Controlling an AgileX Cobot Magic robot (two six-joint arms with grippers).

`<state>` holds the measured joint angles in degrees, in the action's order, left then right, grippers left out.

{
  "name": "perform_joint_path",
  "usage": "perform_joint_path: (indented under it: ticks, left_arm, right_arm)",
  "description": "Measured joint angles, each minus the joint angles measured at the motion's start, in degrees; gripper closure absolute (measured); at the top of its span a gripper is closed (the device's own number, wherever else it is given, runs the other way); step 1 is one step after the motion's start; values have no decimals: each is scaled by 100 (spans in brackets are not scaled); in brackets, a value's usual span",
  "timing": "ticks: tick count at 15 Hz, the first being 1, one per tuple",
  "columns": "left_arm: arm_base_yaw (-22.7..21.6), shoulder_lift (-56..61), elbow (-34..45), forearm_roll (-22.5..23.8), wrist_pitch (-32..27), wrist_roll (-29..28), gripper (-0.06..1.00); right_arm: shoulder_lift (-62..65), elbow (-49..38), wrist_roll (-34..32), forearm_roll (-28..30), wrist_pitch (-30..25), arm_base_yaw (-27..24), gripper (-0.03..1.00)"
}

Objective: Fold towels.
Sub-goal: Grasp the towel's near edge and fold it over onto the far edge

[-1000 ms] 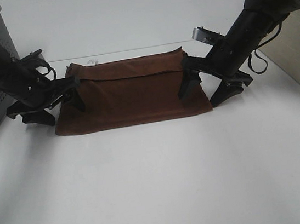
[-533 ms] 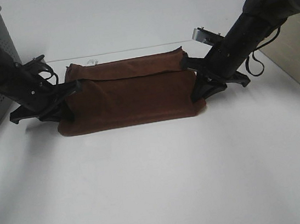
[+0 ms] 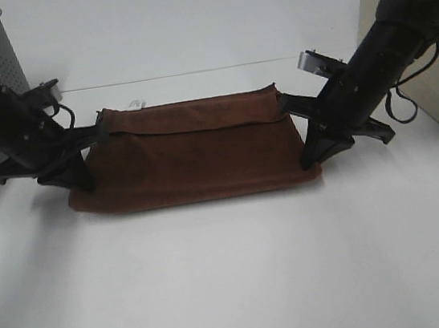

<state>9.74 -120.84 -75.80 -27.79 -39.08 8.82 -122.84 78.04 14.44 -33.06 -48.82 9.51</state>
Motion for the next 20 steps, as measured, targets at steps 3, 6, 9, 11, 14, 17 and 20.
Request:
perform_joint_path:
  ticks: [3, 6, 9, 11, 14, 17, 20]
  left_arm:
    - [97, 676, 1455, 0, 178, 0, 94]
    - [97, 1043, 1960, 0, 275, 0, 94]
    - [97, 1083, 1822, -17, 292, -178, 94]
    - [97, 1083, 1570, 6, 292, -498, 94]
    - [97, 997, 699, 155, 292, -940, 94]
    - [80, 590, -46, 269, 390, -1100, 94]
    - [-40, 23, -773, 338, 602, -1249, 94]
  right_arm:
    - [659, -1346, 57, -34, 309, 178, 97]
    - [980, -1891, 69, -115, 498, 269, 97]
    - [1100, -1862, 155, -138, 550, 269, 97]
    - [1100, -1513, 172, -92, 550, 269, 97]
    - [1014, -659, 115, 6, 550, 269, 97]
    - [481, 350, -120, 252, 476, 269, 97]
    - [-149, 1071, -269, 453, 481, 269, 97]
